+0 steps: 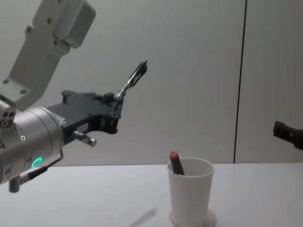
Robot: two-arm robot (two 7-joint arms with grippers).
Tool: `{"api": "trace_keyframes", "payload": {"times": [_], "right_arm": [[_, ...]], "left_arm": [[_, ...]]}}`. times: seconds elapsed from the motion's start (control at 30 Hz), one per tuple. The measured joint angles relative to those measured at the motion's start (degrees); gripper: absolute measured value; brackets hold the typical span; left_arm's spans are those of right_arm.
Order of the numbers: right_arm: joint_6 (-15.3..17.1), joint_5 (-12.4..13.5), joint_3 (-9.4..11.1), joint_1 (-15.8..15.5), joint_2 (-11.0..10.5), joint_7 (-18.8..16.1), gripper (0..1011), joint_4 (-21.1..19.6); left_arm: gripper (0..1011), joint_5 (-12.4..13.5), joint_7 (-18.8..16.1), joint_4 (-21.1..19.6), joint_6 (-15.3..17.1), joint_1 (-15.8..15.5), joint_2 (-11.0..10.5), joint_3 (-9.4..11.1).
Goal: Place the pen into the pen holder.
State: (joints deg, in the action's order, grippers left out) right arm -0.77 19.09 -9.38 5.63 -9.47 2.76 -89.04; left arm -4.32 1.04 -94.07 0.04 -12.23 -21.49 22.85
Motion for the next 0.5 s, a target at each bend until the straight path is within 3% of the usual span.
{"api": "trace_keyframes", "payload": {"times": [0.1,0.13,0.5], "right_arm": [[0.00,0.00,0.00,0.00,0.00,0.00,1001,0.00],[0.00,0.00,0.00,0.00,0.00,0.00,1001,0.00],[0.00,0.00,0.00,0.00,0.00,0.00,1001,0.00]], "left_arm": [[137,-0.09,1.99,1.38,-5.28,-0.42,0.26,-0.02],[136,-0.09,1.99,1.38,-5.28,-0.42,0.26,-0.02],[136,-2.41,10.35,6.74,-19.66,-2.52,1.65,-0.01]]}}
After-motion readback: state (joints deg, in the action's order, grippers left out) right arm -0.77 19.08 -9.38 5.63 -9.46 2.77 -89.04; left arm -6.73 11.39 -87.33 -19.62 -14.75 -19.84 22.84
